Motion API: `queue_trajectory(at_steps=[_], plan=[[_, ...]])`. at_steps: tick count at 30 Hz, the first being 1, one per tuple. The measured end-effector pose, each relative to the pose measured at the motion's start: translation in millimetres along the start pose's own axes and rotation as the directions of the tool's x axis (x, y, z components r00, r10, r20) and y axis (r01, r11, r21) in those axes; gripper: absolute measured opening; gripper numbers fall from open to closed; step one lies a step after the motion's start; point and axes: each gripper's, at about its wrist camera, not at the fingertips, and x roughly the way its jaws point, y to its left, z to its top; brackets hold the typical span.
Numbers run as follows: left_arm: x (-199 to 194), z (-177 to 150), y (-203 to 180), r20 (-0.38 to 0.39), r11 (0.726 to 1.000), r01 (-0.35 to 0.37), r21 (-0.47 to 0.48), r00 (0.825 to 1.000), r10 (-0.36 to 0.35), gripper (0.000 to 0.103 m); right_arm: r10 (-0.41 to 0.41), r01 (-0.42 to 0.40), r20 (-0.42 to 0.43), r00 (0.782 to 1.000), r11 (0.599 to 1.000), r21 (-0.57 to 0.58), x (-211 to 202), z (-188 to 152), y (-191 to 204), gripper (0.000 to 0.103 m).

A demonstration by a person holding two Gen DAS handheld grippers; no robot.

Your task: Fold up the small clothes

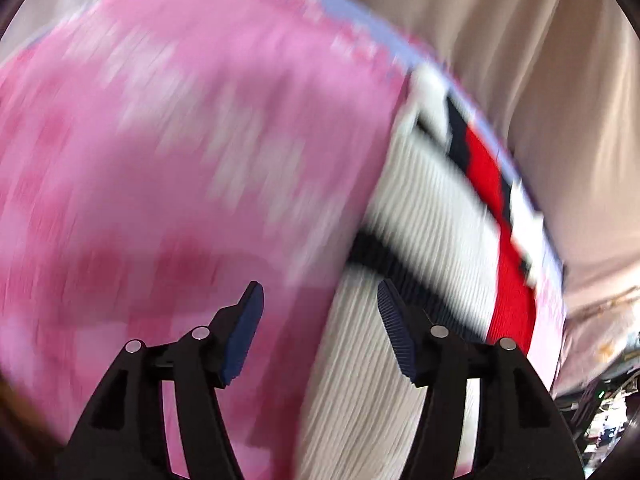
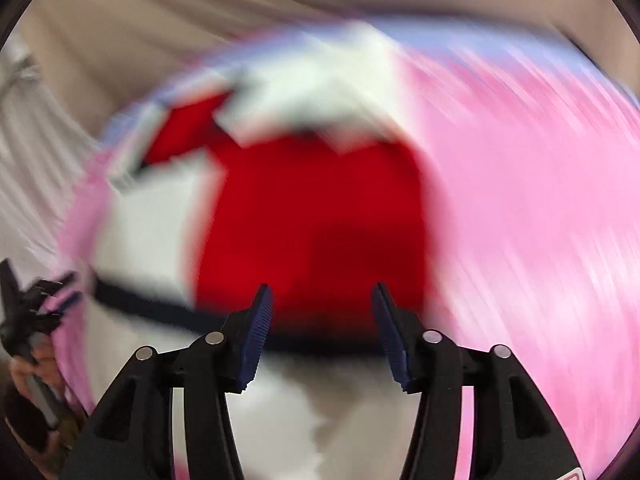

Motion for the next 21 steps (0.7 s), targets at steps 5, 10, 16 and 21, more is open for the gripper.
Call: queue_trajectory(at_steps=[5,10,16,21], plan=[[-13.4,-70.3,-12.8,0.018,1.000,-0.008,-0.013,1.000,0.009,0.067,0.072,-0.063,-0.078,0.994,0.992,0.113,-5.6,-102.6,-42.3,0.062],[-5.0,-88.1,-33.2,0.104,0.994,-0.069,-0.080,0.992,0.078,0.062,0.204,-0.204,-0.024,0.979,0.979,-0.016,4.8,-90.4,-15.9,0.067],[-11.0,-69.0,-61.0,0.075,0.997,0.003,-0.072,0.997,0.003,0.007,0.267,-0.268,0.029,0.963,0.963,0.041,14.6,-64.0,-12.7,0.012],[-56.6,-93.0,-76.7,0.034,0.997,-0.012,0.071,0.999,0.010,0.006,0.242,-0.257,0.178,0.954,0.964,0.064,-63.3,-68.9,-45.2,0.010]])
